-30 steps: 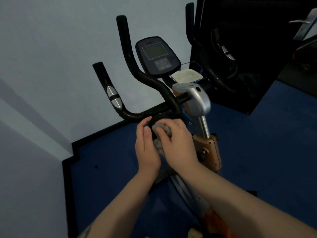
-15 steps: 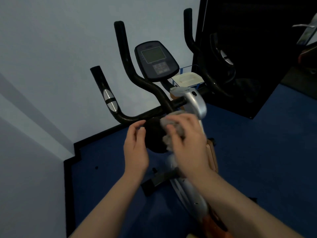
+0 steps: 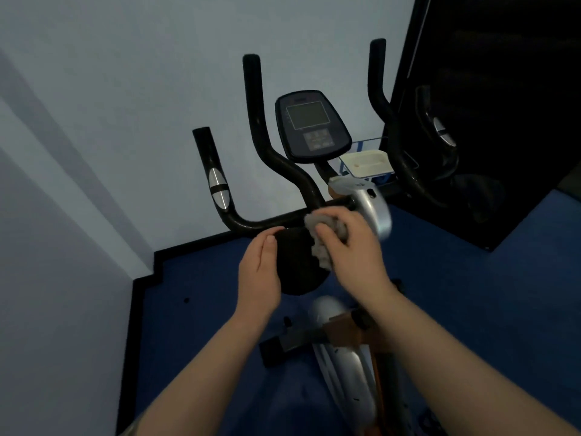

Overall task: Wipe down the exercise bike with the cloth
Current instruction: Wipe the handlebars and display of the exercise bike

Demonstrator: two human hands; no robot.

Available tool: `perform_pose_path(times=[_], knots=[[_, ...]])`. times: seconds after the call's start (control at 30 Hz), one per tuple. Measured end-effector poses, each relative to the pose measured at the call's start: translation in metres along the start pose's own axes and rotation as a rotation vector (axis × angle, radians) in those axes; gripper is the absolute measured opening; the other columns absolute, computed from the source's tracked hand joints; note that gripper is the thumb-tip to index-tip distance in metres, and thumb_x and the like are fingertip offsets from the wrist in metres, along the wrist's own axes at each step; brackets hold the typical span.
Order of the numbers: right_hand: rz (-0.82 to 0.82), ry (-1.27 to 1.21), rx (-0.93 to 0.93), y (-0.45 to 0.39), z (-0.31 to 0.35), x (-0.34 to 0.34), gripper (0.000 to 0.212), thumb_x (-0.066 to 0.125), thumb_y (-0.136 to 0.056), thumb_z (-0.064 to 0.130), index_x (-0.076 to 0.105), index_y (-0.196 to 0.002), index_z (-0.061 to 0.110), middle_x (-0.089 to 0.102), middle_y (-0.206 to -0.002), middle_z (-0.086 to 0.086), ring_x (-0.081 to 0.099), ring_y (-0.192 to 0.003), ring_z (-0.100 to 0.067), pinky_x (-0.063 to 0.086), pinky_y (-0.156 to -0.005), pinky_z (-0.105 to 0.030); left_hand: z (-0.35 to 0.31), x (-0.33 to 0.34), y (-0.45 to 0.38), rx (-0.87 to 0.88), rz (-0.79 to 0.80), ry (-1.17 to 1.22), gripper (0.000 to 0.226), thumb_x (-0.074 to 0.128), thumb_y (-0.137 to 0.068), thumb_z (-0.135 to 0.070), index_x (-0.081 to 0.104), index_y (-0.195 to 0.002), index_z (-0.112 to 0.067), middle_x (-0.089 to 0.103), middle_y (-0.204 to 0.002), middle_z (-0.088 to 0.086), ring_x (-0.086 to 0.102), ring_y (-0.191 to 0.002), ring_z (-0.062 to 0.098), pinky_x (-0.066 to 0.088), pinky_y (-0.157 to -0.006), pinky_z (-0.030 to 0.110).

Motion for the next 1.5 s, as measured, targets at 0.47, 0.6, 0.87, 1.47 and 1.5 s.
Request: perform_pose_path(times=[0.47,0.6,0.87,1.47,1.5], knots=[[0.358,0.279,-0.151,-0.025,0.014,0.035,0.029,0.051,-0.098,0.013,0.066,-0.119,0.026,0.064,-0.105,0.014,0.062,-0.088,-0.003,0.046,-0.071,-0.009,0.003,0.001,0.012,-0.035,-0.049,0.021,0.027,0.041,-0.104,-0.018,0.066,-0.113,-0.023,0.069,-0.105,-0.002,0.063,-0.099,0.013,0.05,-0.082,0.023],[0.404,0.111,-0.069,-0.025,0.003,0.027,0.023,0.055,-0.098,0.016,0.069,-0.114,0.026,0.069,-0.085,0.019,0.067,-0.075,-0.002,0.054,-0.06,-0.014,0.0,0.0,0.012,-0.023,-0.018,0.012,0.027,0.04,-0.105,-0.018,0.065,-0.115,-0.023,0.069,-0.108,-0.004,0.063,-0.102,0.011,0.049,-0.085,0.025],[0.16,0.017,-0.037,-0.006,-0.009,0.011,0.027,0.06,-0.096,0.019,0.067,-0.12,0.03,0.065,-0.093,0.023,0.064,-0.08,0.008,0.05,-0.066,-0.008,0.006,0.0,0.014,-0.034,-0.038,-0.004,0.027,0.04,-0.105,-0.018,0.063,-0.119,-0.018,0.067,-0.112,0.001,0.062,-0.105,0.015,0.05,-0.092,0.033],[-0.11,-0.179,0.08,-0.003,-0.024,0.013,0.024,0.056,-0.098,0.023,0.066,-0.12,0.024,0.069,-0.092,0.01,0.064,-0.083,0.004,0.051,-0.071,-0.016,0.003,0.005,0.011,0.028,0.068,0.011,0.035,0.036,-0.097,-0.037,0.059,-0.115,-0.018,0.064,-0.111,0.005,0.06,-0.105,0.02,0.048,-0.091,0.031],[-0.164,-0.191,0.058,0.012,-0.027,0.013,0.028,0.056,-0.099,0.025,0.063,-0.125,0.023,0.07,-0.101,0.009,0.065,-0.093,0.002,0.052,-0.079,-0.02,0.003,0.004,0.012,0.035,0.077,0.008,0.034,0.036,-0.098,-0.037,0.059,-0.115,-0.019,0.064,-0.111,0.004,0.06,-0.105,0.019,0.048,-0.091,0.032]])
Point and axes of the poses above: each hand's wrist, its own y-axis away from the middle knuckle, its own x-axis out of the palm, z = x × y, the point moved 10 cm from there along -y, towards the middle knuckle
